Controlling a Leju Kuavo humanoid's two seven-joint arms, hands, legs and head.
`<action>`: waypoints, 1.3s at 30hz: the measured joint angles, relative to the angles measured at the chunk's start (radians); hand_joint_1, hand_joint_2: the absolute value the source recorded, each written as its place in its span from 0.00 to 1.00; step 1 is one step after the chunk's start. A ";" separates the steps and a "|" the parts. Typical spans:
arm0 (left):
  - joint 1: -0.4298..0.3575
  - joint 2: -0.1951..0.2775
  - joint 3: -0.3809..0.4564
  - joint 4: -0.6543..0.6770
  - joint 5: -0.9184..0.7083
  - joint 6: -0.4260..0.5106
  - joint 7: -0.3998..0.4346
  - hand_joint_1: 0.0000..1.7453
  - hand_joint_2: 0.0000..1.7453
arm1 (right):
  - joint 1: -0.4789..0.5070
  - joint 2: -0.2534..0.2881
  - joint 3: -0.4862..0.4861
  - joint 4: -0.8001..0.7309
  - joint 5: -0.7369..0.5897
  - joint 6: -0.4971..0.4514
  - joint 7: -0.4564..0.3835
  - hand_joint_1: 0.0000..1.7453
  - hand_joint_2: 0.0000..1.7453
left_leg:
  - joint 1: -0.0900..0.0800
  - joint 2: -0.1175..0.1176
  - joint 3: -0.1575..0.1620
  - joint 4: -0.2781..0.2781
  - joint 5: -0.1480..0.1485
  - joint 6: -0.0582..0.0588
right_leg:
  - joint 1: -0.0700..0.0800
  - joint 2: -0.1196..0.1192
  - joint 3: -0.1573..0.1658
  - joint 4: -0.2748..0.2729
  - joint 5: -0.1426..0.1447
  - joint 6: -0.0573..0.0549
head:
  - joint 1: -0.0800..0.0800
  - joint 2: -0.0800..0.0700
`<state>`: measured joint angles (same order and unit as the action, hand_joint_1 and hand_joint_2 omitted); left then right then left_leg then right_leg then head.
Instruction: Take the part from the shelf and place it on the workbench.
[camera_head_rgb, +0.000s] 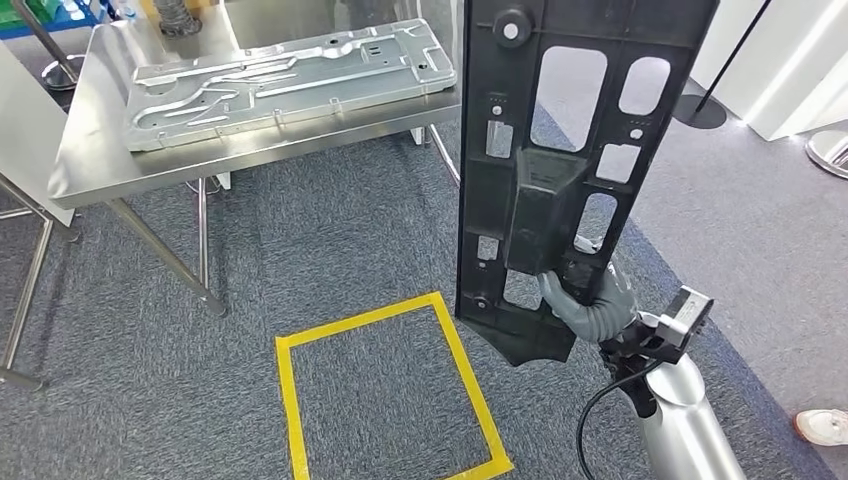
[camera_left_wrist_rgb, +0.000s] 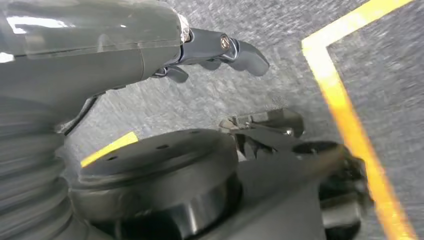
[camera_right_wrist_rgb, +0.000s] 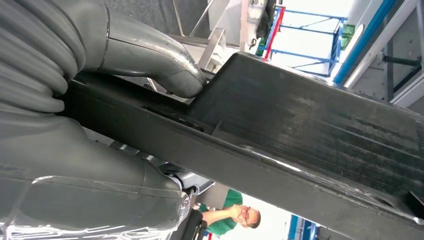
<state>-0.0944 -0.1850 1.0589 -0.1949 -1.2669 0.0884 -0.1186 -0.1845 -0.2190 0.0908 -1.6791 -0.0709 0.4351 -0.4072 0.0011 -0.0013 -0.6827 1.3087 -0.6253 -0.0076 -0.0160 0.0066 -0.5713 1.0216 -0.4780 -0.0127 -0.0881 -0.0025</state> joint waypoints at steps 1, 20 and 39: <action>0.000 0.000 0.000 0.000 0.001 0.000 0.000 0.00 1.00 | 0.000 0.000 0.000 0.000 0.000 0.000 0.000 0.97 1.00 | -0.001 0.000 -0.015 -0.006 0.008 0.004 | 0.002 0.001 0.012 0.000 -0.009 0.000 | 0.000 0.000; 0.011 -0.001 0.004 0.000 0.004 0.009 0.002 0.00 1.00 | -0.014 0.010 0.000 0.018 -0.001 0.006 0.000 0.97 1.00 | -0.020 -0.006 0.187 -0.311 0.115 0.052 | 0.002 -0.003 -0.081 0.055 0.021 0.047 | 0.001 0.000; 0.010 0.002 0.009 0.000 0.010 0.010 -0.001 0.00 1.00 | -0.023 0.014 0.000 0.025 -0.001 0.016 -0.006 0.97 1.00 | -0.027 -0.007 0.051 -0.290 0.215 0.046 | 0.012 0.006 0.096 -0.017 -0.061 0.020 | 0.003 0.000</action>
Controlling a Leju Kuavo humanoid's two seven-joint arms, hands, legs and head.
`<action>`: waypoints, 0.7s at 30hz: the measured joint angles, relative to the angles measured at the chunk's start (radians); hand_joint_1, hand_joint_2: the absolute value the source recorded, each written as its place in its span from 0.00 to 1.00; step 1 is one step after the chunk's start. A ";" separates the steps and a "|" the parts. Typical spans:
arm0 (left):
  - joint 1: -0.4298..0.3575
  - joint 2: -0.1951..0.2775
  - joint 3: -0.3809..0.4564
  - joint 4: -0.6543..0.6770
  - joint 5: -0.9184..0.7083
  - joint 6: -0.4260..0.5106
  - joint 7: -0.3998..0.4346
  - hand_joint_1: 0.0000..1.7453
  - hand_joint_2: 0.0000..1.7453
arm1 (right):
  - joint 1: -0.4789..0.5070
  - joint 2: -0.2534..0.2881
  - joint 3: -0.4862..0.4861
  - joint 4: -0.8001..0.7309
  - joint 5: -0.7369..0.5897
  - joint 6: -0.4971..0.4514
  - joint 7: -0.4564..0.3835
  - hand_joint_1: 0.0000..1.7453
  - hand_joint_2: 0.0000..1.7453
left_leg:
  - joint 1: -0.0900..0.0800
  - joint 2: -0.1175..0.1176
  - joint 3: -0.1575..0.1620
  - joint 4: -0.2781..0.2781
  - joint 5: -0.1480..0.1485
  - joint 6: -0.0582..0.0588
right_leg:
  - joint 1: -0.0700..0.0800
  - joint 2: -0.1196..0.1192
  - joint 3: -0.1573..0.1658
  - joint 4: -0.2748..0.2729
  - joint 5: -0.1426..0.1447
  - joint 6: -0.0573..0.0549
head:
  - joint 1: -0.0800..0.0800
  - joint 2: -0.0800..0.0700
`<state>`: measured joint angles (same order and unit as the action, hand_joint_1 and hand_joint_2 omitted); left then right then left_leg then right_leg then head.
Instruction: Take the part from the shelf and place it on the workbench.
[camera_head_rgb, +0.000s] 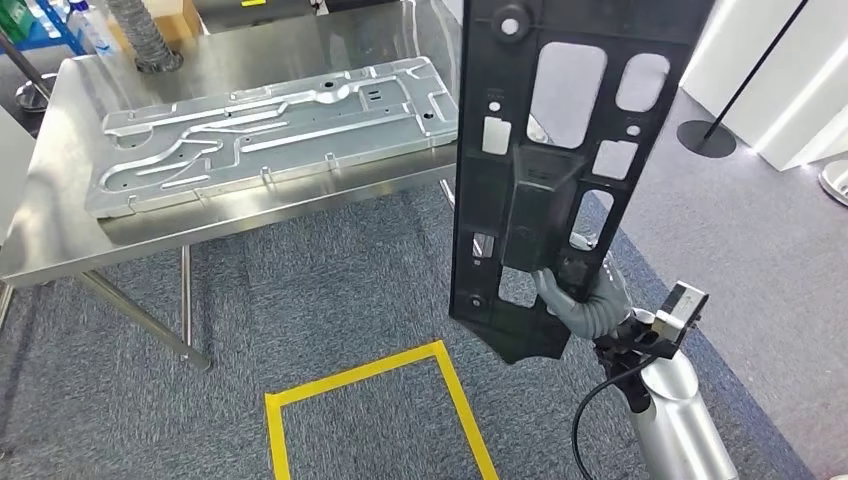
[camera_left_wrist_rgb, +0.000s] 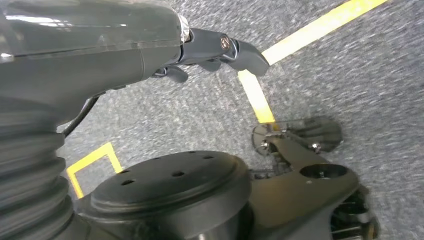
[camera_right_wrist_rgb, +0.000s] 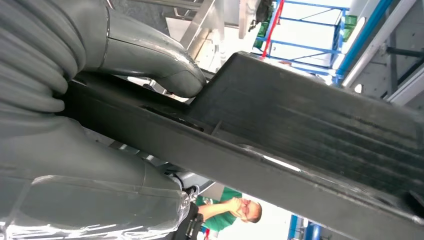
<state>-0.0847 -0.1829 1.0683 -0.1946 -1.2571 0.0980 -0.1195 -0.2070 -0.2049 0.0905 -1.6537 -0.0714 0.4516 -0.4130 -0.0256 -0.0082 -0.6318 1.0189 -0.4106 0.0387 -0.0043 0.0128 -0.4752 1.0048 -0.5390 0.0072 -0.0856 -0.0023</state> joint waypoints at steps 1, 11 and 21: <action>0.000 -0.001 0.000 0.000 0.000 0.000 0.000 0.00 1.00 | -0.001 0.000 0.000 0.000 0.000 0.000 0.000 0.97 1.00 | 0.002 0.000 0.011 -0.011 0.002 0.003 | 0.000 -0.001 0.003 0.006 0.001 0.004 | 0.000 0.000; 0.001 -0.003 0.000 0.000 -0.003 -0.001 -0.003 0.00 1.00 | -0.010 0.007 0.000 0.015 0.001 0.002 -0.001 0.97 1.00 | 0.009 -0.002 0.128 -0.029 -0.073 0.002 | -0.021 -0.007 -0.183 0.116 0.042 0.041 | 0.000 0.000; -0.004 -0.002 0.001 0.000 -0.001 0.000 -0.005 0.00 1.00 | -0.025 0.010 0.000 0.025 0.002 0.006 -0.004 0.97 1.00 | 0.019 0.001 0.009 0.233 -0.187 -0.048 | -0.016 -0.007 -0.121 0.019 0.087 -0.017 | 0.000 0.000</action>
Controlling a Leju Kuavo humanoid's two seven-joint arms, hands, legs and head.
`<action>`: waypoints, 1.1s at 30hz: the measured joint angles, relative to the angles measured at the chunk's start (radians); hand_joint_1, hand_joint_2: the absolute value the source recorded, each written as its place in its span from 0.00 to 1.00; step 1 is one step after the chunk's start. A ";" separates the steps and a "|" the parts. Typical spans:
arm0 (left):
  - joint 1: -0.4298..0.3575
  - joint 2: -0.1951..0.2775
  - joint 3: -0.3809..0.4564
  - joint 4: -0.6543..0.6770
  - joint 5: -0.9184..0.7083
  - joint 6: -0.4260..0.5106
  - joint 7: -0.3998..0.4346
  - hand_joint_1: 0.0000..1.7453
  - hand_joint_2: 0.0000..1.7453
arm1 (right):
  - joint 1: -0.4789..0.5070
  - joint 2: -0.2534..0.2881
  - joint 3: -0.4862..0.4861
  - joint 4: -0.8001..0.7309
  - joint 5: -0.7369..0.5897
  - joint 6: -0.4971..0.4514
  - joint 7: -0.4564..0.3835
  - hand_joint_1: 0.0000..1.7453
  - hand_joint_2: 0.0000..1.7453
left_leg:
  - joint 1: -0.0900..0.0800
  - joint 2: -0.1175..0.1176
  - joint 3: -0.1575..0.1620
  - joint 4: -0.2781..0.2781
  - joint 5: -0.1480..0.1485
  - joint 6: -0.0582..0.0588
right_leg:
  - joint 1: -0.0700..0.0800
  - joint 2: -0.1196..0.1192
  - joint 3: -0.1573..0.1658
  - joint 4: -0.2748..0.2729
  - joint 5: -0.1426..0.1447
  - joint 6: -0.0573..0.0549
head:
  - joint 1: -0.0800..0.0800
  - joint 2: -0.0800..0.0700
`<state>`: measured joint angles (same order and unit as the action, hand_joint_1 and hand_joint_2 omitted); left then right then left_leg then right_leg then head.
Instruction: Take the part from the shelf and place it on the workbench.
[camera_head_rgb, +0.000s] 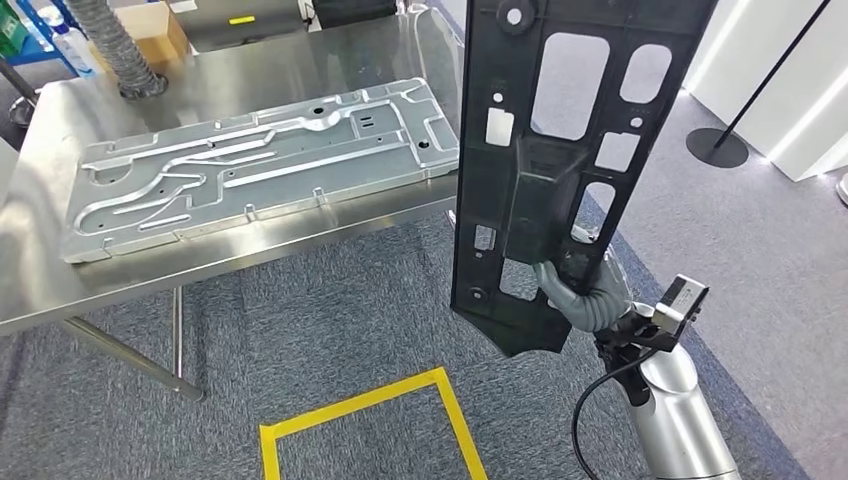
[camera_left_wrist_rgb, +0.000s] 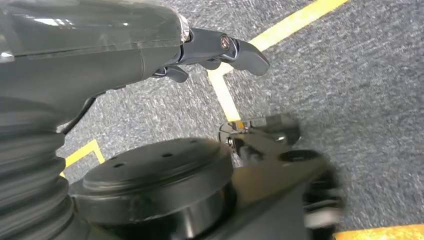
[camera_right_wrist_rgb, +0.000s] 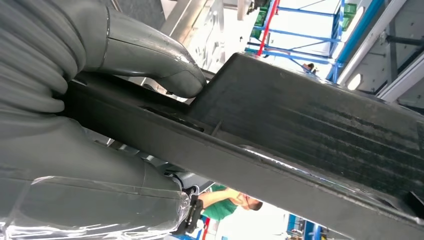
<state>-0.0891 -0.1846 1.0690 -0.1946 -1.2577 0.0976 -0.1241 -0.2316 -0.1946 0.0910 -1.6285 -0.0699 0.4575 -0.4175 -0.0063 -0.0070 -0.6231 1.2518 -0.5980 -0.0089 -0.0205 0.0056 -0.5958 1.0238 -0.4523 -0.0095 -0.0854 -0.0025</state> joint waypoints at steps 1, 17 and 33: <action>0.000 0.000 0.000 0.000 0.000 0.000 0.000 0.00 1.00 | 0.001 0.000 0.000 0.001 0.000 0.000 -0.002 0.97 1.00 | 0.001 0.000 -0.039 0.048 -0.019 -0.001 | 0.001 0.000 0.008 0.000 -0.007 -0.001 | 0.000 0.000; 0.004 -0.002 0.002 0.000 -0.002 0.000 0.004 0.00 1.00 | 0.000 0.015 -0.014 0.008 -0.008 0.001 -0.014 0.97 1.00 | -0.010 0.002 0.061 -0.256 0.154 0.060 | 0.007 0.004 -0.085 0.260 -0.169 0.052 | 0.000 0.000; -0.003 -0.002 0.003 0.000 -0.013 -0.001 0.006 0.00 1.00 | -0.007 0.023 -0.026 0.011 -0.017 0.007 -0.011 0.97 1.00 | 0.015 0.002 -0.055 0.038 0.007 -0.009 | 0.008 0.008 0.033 -0.015 -0.011 -0.005 | 0.000 0.000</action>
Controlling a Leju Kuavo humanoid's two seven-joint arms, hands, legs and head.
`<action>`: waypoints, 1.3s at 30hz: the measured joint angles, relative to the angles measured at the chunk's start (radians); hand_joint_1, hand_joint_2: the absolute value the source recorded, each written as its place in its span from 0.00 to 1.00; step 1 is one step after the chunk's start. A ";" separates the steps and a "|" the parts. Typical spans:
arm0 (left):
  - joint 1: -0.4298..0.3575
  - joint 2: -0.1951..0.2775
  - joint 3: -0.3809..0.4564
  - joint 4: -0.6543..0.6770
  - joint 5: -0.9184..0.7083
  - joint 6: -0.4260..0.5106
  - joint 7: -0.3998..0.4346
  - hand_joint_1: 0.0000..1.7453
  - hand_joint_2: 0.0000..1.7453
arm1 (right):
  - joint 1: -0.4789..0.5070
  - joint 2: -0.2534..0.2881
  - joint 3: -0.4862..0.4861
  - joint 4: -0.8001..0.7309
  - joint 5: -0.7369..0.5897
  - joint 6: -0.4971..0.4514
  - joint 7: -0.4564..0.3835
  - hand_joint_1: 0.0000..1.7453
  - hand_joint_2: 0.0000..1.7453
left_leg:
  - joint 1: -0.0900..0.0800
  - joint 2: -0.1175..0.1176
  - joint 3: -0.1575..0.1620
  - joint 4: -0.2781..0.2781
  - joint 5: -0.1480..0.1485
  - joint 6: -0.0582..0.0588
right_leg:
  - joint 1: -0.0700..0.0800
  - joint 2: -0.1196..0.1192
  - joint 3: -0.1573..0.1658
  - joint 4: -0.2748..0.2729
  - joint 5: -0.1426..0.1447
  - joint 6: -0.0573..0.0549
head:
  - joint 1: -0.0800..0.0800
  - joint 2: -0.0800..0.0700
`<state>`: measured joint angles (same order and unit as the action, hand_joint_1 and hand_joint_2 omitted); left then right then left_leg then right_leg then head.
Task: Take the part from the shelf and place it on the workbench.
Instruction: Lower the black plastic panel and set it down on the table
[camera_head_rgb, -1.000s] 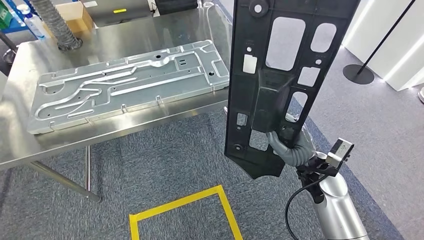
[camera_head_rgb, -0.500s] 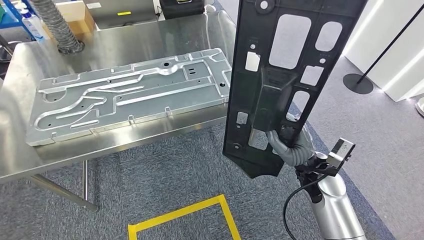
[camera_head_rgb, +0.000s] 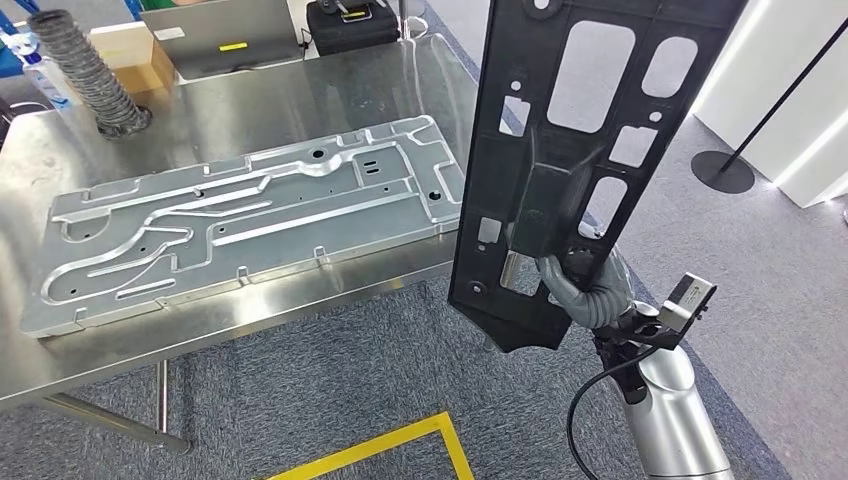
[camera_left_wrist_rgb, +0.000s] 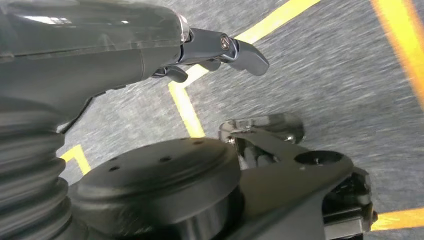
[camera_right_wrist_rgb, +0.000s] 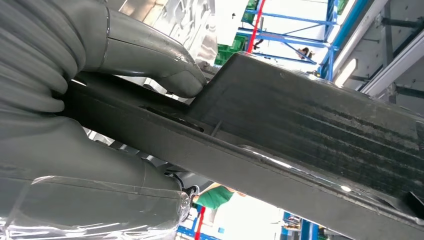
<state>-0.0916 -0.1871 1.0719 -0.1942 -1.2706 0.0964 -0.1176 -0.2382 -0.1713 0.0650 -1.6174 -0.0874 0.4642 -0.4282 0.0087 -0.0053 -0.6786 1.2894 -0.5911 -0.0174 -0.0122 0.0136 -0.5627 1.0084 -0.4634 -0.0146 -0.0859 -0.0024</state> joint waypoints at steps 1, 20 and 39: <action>0.000 0.000 0.000 0.000 -0.001 0.000 0.000 0.00 1.00 | -0.001 0.000 -0.001 0.000 -0.002 0.000 0.003 0.97 1.00 | 0.003 0.000 0.001 -0.036 0.031 -0.001 | -0.002 0.000 0.012 0.000 -0.009 0.003 | 0.000 0.000; -0.007 0.000 -0.020 0.000 -0.042 0.001 0.025 0.00 1.00 | -0.552 0.018 0.157 0.354 0.283 -0.178 0.102 0.97 1.00 | -0.025 0.015 0.122 -0.269 0.116 0.050 | 0.005 -0.002 -0.106 0.048 0.057 0.031 | 0.000 0.000; -0.035 0.000 -0.084 0.000 -0.079 0.010 0.007 0.00 1.00 | -1.014 -0.012 0.984 0.978 1.011 -0.470 0.116 0.97 1.00 | -0.004 0.003 0.038 -0.269 0.191 0.028 | 0.005 -0.044 -0.048 0.019 0.018 0.030 | 0.000 0.000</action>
<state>-0.1264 -0.1874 0.9881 -0.1938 -1.3495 0.1066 -0.1104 -1.2518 -0.1835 1.0495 -0.6394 0.9239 -0.0057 -0.3122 0.0043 -0.0022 -0.6409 1.0207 -0.4006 0.0108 -0.0069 -0.0305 -0.6109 1.0272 -0.4454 0.0158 -0.0863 -0.0024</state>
